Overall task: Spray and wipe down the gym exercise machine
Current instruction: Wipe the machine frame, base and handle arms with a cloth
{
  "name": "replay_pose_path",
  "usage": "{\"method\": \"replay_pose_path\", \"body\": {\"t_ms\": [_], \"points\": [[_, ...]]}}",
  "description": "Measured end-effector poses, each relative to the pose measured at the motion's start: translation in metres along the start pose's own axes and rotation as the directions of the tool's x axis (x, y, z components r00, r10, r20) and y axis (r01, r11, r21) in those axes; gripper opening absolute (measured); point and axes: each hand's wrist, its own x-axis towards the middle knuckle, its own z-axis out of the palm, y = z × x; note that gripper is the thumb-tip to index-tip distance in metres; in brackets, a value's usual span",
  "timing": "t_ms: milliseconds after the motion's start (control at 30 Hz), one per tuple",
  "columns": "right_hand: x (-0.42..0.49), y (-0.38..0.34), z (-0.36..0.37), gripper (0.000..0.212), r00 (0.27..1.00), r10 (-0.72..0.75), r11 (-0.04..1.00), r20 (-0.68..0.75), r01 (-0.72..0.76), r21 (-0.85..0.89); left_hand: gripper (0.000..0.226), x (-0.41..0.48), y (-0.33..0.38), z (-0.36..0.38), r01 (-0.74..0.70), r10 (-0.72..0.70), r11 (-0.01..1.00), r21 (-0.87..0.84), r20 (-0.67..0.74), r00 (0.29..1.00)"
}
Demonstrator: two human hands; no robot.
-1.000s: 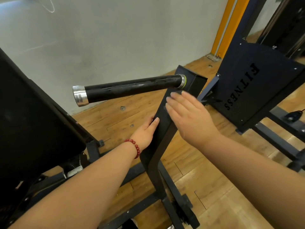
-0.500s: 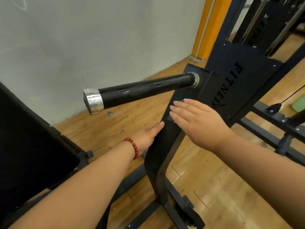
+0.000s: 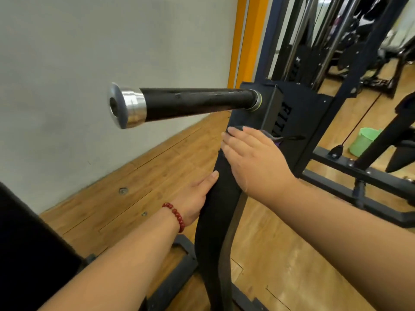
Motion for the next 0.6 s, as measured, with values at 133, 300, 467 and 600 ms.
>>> {"method": "replay_pose_path", "body": {"t_ms": [133,300,467,600], "points": [[0.002,0.012,-0.007,0.035,0.986,-0.167,0.986,-0.006,0.167,-0.01,0.036,0.0,-0.007,-0.001,-0.057,0.06,0.996,-0.066,0.041,0.997],[0.016,0.003,-0.006,0.033,1.0,0.002,0.99,0.024,0.001,-0.14,0.039,0.004,-0.022,-0.003,-0.142,0.146,0.987,-0.074,0.042,0.988],[0.008,0.004,-0.016,0.052,0.974,-0.172,0.981,0.145,0.183,-0.065,0.039,0.009,-0.035,-0.007,-0.23,0.24,0.966,-0.122,0.076,0.968],[0.017,0.0,-0.009,0.044,1.0,0.001,0.98,0.012,0.001,-0.2,0.038,0.012,-0.047,-0.012,-0.252,0.275,0.948,-0.196,0.101,0.956]]}}
